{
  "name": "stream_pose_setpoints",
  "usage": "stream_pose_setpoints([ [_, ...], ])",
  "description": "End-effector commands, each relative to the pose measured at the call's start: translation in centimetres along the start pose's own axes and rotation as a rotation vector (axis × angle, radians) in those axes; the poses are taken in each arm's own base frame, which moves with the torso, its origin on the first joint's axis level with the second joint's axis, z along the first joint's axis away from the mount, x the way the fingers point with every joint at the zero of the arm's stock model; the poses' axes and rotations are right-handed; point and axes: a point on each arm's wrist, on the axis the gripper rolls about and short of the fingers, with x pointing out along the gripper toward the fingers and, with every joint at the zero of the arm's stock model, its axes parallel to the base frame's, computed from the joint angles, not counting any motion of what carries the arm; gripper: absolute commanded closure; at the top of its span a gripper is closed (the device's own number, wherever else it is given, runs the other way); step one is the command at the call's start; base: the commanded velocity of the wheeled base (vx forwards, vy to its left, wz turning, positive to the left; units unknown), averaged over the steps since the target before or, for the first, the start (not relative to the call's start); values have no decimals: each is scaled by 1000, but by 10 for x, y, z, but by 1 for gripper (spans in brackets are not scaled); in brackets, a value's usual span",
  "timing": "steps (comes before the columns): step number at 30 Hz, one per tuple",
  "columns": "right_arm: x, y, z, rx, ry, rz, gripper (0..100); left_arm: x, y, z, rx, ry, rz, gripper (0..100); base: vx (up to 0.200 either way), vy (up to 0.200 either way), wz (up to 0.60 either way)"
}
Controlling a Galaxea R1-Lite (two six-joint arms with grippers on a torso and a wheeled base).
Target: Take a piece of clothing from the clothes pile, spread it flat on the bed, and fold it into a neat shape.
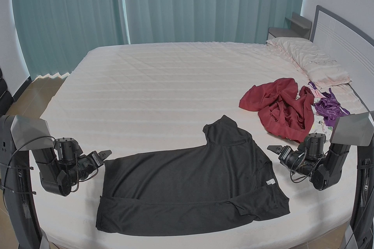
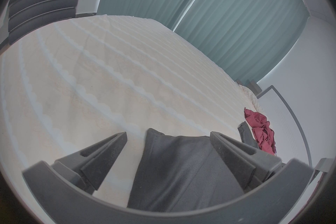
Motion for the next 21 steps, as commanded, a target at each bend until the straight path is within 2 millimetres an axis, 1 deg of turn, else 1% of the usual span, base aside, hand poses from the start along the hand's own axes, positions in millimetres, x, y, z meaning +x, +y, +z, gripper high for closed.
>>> stream_pose_setpoints([
  [1, 1, 1, -1, -3, -1, 5, 0, 15, 1, -10, 7, 25, -7, 0, 0, 0, 0],
  [5, 1, 1, -1, -5, 0, 6, 0, 28, -6, -21, 32, 20, 17, 0, 0, 0, 0],
  [6, 1, 2, -1, -6, 1, 7, 0, 31, -6, -22, 39, 10, 33, 0, 0, 0, 0],
  [7, 1, 2, -2, -6, 2, 5, 0, 39, -5, -27, 46, -14, 80, 0, 0, 0, 0],
  [9, 1, 0, -3, -5, 2, 1, 0, 43, -3, -30, 47, -21, 104, 0, 0, 0, 0],
  [16, 2, 0, -4, -6, 6, 1, 0, 43, -9, -35, 55, -7, 92, 0, 0, 0, 0],
  [21, 2, 0, -4, -5, 7, 0, 0, 43, -9, -35, 55, -7, 91, 0, 0, 0, 0],
])
